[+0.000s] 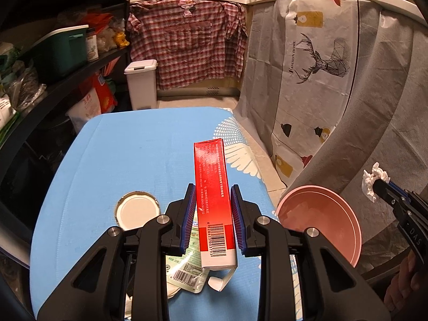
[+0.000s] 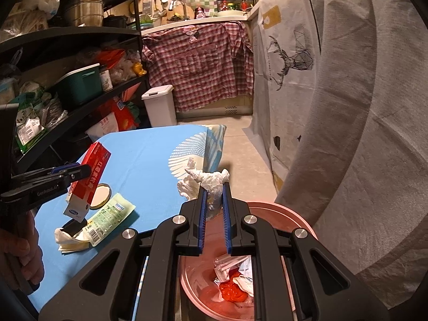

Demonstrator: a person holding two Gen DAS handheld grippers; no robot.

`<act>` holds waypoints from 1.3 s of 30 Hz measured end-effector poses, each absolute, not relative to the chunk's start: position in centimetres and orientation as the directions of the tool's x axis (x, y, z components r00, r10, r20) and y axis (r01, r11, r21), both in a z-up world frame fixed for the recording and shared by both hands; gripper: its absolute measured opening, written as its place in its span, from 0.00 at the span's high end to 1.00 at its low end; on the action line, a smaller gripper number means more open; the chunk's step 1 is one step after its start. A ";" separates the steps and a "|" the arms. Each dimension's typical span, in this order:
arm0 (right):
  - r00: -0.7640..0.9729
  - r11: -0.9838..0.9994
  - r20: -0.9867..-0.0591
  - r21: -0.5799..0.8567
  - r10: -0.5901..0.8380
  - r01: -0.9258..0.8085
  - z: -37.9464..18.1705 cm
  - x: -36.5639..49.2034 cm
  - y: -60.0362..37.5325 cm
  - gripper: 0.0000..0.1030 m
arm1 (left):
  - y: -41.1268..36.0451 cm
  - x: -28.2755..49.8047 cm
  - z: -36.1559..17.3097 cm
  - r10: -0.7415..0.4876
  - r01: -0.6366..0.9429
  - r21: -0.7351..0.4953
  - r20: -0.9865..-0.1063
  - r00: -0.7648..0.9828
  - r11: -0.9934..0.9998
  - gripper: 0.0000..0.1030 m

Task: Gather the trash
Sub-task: 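Lift the red box and tissue and carry both over the pink bin, then open both tools to drop the red box and tissue into the bin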

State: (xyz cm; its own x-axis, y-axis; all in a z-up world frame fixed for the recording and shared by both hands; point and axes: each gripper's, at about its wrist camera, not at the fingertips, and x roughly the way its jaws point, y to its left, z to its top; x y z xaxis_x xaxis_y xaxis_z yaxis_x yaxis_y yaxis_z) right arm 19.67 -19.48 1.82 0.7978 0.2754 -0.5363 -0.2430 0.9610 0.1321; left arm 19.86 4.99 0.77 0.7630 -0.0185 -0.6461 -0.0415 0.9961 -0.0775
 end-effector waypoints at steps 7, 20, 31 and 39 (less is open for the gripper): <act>0.806 0.969 -0.539 0.145 0.246 -0.199 1.7 20.1 -21.1 0.89 | 3.5 20.4 0.2 -0.045 -0.008 -0.078 -0.646 0.762 0.997 0.74; 0.790 0.985 -0.592 0.144 0.160 -0.092 0.5 21.5 -23.8 0.88 | -1.1 21.7 -1.6 -0.192 0.145 -0.126 -0.665 0.722 0.981 0.74; 0.775 0.985 -0.614 0.157 0.152 -0.069 -0.2 22.1 -24.6 0.88 | -5.1 21.8 -3.3 -0.302 0.281 -0.146 -0.683 0.665 0.949 0.74; 0.769 0.986 -0.622 0.156 0.147 -0.062 -0.5 22.4 -25.0 0.88 | -6.7 22.2 -3.6 -0.329 0.329 -0.139 -0.689 0.645 0.934 0.74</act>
